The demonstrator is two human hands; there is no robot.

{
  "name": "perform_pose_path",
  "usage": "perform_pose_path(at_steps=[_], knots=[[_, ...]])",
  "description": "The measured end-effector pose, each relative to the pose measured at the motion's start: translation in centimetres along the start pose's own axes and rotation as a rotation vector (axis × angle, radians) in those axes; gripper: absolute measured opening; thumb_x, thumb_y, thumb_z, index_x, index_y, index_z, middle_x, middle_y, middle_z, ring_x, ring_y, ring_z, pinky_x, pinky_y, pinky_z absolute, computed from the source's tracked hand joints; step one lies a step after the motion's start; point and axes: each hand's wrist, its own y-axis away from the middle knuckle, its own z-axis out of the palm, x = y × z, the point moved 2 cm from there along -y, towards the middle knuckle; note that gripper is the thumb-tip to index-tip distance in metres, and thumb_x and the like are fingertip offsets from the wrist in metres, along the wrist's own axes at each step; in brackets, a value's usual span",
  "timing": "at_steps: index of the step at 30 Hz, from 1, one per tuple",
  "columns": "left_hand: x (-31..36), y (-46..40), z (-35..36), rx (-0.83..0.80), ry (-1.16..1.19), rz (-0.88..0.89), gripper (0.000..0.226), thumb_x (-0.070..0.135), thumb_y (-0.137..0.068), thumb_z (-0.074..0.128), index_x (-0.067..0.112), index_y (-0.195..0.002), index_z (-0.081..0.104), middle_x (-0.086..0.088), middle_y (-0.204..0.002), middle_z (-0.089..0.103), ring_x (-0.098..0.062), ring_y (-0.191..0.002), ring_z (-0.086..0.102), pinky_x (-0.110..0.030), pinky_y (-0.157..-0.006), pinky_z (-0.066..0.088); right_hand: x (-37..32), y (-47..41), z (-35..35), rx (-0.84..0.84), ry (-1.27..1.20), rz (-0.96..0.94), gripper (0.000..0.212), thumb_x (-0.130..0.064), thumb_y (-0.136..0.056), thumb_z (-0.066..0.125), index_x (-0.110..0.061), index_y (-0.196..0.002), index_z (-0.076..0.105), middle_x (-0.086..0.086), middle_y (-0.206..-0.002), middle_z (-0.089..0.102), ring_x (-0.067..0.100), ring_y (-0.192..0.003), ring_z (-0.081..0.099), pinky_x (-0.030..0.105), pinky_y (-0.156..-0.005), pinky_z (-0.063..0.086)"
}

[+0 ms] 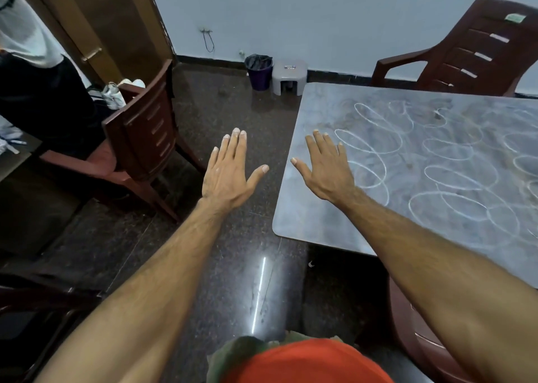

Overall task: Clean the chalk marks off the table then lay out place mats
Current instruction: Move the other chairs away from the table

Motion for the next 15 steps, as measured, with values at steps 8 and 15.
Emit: perform_pose_path(at_steps=[8, 15], knots=[[-6.0, -9.8, 1.9, -0.022, 0.015, 0.066, 0.085, 0.066, -0.095, 0.026, 0.013, -0.157, 0.0, -0.004, -0.166, -0.001, -0.02, -0.152, -0.002, -0.04, -0.122, 0.002, -1.4, -9.0, 2.8, 0.03, 0.026, 0.073, 0.075, -0.065, -0.099, 0.024, -0.016, -0.156, 0.022, 0.007, -0.165, 0.016, 0.025, -0.153, 0.011, 0.05, -0.122, 0.008], [-11.7, -20.2, 2.5, -0.084, 0.019, 0.209, 0.086, 0.069, -0.094, 0.023, 0.014, -0.157, -0.001, -0.003, -0.165, -0.002, -0.019, -0.152, -0.003, -0.039, -0.122, 0.001, -4.2, -17.3, 4.2, 0.076, 0.042, 0.208, 0.076, -0.065, -0.099, 0.022, -0.015, -0.156, 0.023, 0.008, -0.164, 0.018, 0.026, -0.152, 0.012, 0.051, -0.121, 0.009]])
